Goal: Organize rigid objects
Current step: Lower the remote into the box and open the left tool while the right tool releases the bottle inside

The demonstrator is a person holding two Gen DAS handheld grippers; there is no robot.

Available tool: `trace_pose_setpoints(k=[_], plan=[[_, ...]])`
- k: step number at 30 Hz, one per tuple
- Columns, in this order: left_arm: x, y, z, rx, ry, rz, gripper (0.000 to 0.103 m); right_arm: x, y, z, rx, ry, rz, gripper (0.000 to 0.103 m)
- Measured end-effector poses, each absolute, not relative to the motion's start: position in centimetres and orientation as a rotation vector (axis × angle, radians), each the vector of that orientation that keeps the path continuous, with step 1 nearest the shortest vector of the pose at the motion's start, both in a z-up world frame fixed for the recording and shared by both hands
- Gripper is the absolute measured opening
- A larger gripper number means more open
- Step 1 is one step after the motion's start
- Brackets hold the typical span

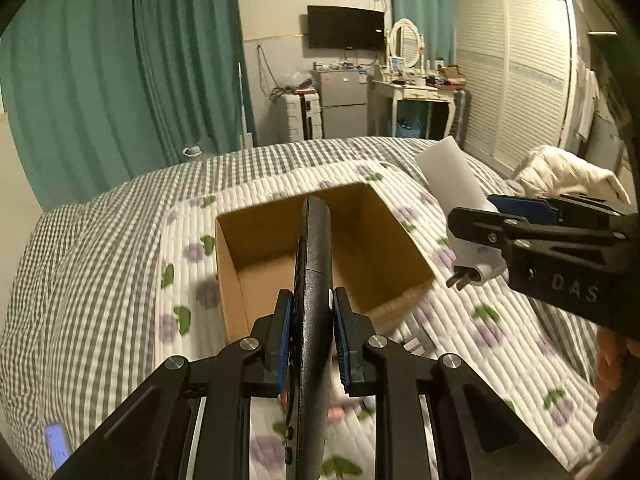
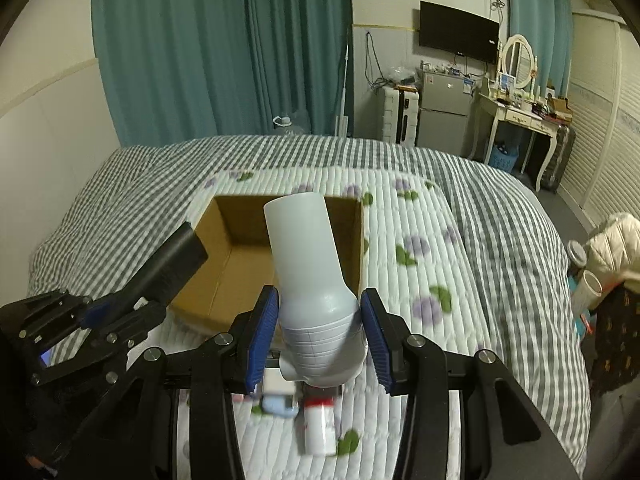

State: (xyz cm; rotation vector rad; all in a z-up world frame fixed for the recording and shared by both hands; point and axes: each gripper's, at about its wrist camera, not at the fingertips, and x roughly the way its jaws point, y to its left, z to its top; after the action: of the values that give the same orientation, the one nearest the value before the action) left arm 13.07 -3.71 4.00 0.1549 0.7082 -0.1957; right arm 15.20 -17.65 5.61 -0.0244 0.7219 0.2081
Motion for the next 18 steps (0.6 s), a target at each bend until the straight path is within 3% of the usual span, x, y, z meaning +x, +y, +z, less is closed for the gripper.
trace_pose_setpoints(k=[8,18], plan=[[19.5,-2.8,1.9,0.1,0.745,-0.132,0.019,21.2,-17.0,4.8,-0.022,0.739,0.212,0.043],[24.4,-2.5,-3.1,0.107,0.785,-0.116,0.019,27.6,-16.2,-0.7,-0.032,0.81,0.238,0.042]])
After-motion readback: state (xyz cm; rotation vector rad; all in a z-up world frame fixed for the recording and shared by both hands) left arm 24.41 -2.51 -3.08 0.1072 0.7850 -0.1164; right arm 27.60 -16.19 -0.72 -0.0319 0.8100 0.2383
